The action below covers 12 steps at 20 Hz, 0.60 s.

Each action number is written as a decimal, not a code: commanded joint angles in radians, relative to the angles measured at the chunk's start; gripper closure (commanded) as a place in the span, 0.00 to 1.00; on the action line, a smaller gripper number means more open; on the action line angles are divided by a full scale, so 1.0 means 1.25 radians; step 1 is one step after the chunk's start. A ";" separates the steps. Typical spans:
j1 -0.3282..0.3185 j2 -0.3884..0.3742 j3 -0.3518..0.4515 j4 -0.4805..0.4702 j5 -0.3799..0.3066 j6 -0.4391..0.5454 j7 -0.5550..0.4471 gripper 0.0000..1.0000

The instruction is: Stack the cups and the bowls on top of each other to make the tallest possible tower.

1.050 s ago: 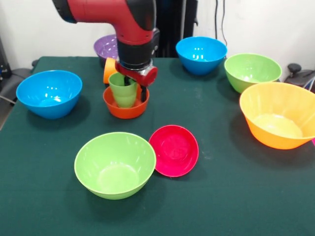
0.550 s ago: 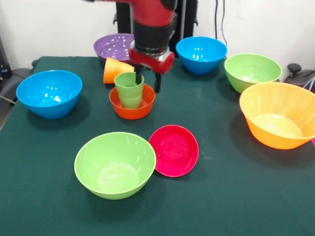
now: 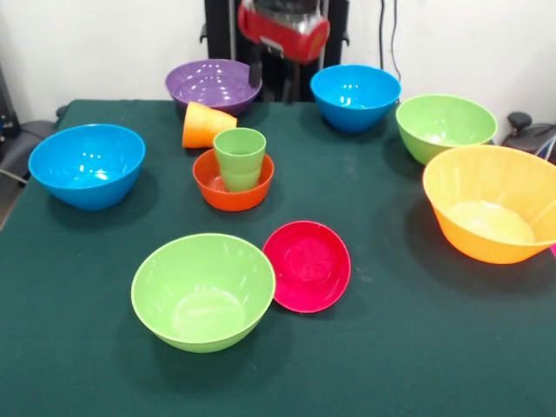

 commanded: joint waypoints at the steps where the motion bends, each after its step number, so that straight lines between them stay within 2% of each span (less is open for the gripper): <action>1: 0.016 -0.190 0.026 -0.025 -0.034 0.224 -0.247 0.00; 2: 0.035 -0.228 0.005 -0.058 -0.070 0.282 -0.284 0.00; 3: 0.043 -0.257 -0.004 -0.071 -0.070 0.335 -0.283 0.00; 5: 0.037 -0.308 0.004 -0.074 -0.047 0.383 -0.290 0.00; 8: 0.007 -0.373 0.026 -0.045 0.065 0.467 -0.269 0.00; 10: -0.014 -0.384 0.040 -0.015 0.132 0.461 -0.267 0.00; 12: -0.038 -0.330 0.064 0.041 0.164 0.347 -0.277 0.00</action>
